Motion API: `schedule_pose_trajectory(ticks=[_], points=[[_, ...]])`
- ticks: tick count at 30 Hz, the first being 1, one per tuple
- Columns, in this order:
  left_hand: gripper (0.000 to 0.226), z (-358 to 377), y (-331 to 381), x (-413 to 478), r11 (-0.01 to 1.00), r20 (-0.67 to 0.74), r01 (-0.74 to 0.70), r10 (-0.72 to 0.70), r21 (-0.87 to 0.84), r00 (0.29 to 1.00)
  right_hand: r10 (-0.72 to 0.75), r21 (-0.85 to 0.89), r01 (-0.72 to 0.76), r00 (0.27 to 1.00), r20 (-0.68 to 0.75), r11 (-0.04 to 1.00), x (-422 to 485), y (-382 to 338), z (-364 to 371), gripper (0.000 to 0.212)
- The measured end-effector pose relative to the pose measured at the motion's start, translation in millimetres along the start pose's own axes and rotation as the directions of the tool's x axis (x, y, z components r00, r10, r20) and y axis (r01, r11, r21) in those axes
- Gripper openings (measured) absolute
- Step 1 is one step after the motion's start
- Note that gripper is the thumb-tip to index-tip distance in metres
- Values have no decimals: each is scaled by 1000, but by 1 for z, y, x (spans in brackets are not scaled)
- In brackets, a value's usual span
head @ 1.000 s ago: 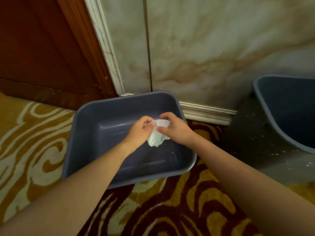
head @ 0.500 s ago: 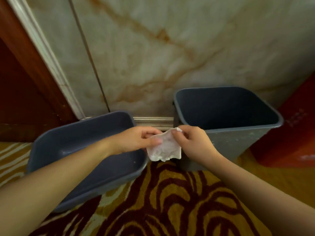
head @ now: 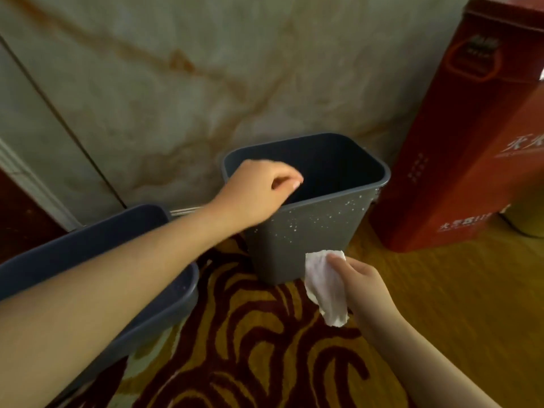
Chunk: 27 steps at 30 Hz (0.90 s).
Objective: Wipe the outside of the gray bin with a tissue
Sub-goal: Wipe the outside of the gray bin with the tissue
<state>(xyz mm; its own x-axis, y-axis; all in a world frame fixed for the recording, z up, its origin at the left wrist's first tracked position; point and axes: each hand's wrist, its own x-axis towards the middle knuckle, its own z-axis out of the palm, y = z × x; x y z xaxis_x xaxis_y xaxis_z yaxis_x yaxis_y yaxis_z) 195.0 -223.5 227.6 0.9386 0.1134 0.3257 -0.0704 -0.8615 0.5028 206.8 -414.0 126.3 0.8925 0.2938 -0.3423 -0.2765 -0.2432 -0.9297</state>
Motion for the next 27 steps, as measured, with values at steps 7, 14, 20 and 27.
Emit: schedule_pose_trajectory(ticks=[7,14,20,27], points=[[41,33,2,63,980,641,88,-183,178,746,145,278,-137,989,-8,951,-4,12,-20,23],[38,58,5,66,983,603,34,-139,182,785,108,406,-56,988,-107,912,-8,7,-34,23],[37,36,7,77,987,442,70,-127,144,888,35,451,43,986,-162,891,-2,-2,-50,22],[31,20,11,78,870,487,392,-213,-301,847,-91,441,202,961,-260,874,-3,-26,-68,21]])
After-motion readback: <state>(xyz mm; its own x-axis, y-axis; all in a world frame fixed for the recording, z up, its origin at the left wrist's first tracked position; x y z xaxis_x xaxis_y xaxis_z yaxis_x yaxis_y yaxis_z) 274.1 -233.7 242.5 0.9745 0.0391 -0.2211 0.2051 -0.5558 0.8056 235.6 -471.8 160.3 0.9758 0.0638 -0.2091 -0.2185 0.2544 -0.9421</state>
